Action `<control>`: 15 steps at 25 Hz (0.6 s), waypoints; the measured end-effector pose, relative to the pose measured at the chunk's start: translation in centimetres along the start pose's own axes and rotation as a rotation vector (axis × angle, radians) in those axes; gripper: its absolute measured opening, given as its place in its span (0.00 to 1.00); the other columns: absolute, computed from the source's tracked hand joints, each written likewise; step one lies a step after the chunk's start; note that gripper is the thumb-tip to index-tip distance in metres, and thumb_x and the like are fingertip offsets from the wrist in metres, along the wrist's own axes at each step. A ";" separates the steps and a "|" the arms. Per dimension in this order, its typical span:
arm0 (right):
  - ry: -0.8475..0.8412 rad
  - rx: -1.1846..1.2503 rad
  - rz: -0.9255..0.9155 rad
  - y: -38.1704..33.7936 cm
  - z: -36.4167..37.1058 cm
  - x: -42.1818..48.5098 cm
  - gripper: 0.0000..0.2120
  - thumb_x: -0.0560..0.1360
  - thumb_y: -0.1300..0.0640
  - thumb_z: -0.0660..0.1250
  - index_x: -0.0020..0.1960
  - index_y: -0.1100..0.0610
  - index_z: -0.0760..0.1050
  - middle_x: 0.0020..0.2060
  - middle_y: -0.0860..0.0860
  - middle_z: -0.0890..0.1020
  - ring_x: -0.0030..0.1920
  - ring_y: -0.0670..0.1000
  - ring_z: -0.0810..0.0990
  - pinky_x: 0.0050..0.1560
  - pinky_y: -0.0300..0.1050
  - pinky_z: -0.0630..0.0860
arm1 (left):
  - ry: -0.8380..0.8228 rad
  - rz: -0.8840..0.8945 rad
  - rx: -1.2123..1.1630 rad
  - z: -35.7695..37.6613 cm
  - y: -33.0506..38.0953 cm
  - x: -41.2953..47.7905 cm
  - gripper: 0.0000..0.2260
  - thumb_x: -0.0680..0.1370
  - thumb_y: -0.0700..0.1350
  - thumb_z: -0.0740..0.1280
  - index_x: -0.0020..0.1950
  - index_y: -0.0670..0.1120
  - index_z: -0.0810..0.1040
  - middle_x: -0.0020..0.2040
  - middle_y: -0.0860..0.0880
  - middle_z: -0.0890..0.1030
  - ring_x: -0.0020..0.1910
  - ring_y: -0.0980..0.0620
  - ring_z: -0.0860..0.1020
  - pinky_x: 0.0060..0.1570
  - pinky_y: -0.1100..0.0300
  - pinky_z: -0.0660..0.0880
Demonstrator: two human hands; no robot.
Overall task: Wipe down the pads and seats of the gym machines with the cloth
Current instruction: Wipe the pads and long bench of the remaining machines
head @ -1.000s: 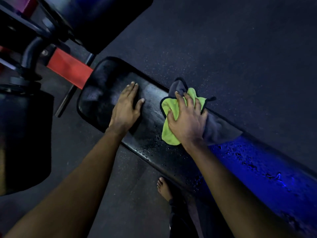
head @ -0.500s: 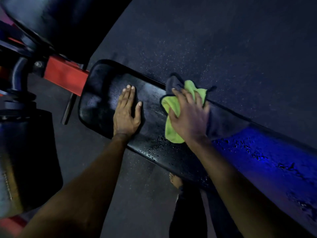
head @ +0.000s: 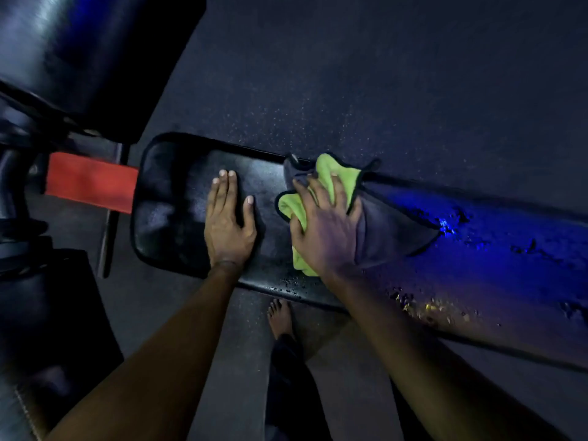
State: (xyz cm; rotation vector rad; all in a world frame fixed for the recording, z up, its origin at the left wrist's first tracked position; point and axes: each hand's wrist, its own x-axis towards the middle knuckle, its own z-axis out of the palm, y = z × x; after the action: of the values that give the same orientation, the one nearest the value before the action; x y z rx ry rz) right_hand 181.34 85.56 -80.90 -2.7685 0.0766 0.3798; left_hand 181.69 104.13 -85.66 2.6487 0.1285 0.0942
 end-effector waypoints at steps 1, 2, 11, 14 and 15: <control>0.002 0.008 -0.020 0.3 0.2 -0.3 0.29 0.77 0.43 0.63 0.77 0.43 0.65 0.77 0.45 0.67 0.81 0.55 0.54 0.73 0.70 0.57 | -0.007 0.004 -0.024 -0.1 -0.1 0.2 0.24 0.84 0.49 0.60 0.78 0.41 0.65 0.78 0.44 0.65 0.79 0.47 0.60 0.78 0.56 0.57; 0.010 0.014 -0.022 0.9 0.2 -0.8 0.29 0.77 0.44 0.64 0.77 0.43 0.65 0.77 0.45 0.67 0.81 0.54 0.54 0.73 0.70 0.58 | -0.019 0.010 -0.039 -0.3 -0.3 0.3 0.24 0.84 0.48 0.60 0.78 0.41 0.65 0.78 0.44 0.65 0.79 0.47 0.60 0.78 0.56 0.57; 0.274 0.105 0.542 4.1 0.9 -6.1 0.29 0.76 0.44 0.62 0.76 0.44 0.66 0.77 0.45 0.66 0.81 0.55 0.54 0.71 0.71 0.59 | -0.272 0.519 0.097 -4.4 -6.7 3.5 0.26 0.84 0.53 0.59 0.79 0.43 0.63 0.79 0.43 0.64 0.78 0.46 0.62 0.77 0.51 0.58; 0.227 0.092 0.528 -1.0 2.1 -5.3 0.31 0.75 0.44 0.62 0.77 0.47 0.66 0.78 0.48 0.66 0.80 0.57 0.54 0.71 0.72 0.59 | -0.199 0.500 0.070 -3.4 -7.1 2.7 0.25 0.84 0.51 0.58 0.79 0.43 0.63 0.79 0.44 0.63 0.78 0.46 0.61 0.78 0.53 0.54; 0.193 0.074 0.448 -2.6 2.8 -5.6 0.31 0.76 0.44 0.62 0.77 0.47 0.65 0.78 0.48 0.66 0.80 0.58 0.54 0.71 0.72 0.59 | -0.182 0.495 0.067 -3.1 -7.0 2.5 0.25 0.84 0.51 0.58 0.79 0.43 0.63 0.79 0.44 0.63 0.78 0.46 0.61 0.78 0.53 0.53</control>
State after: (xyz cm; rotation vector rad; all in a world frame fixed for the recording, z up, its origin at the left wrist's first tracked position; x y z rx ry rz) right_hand 175.47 89.02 -81.10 -2.6883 0.7497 0.2099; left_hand 183.39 111.98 -86.05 2.6804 -0.5936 0.0096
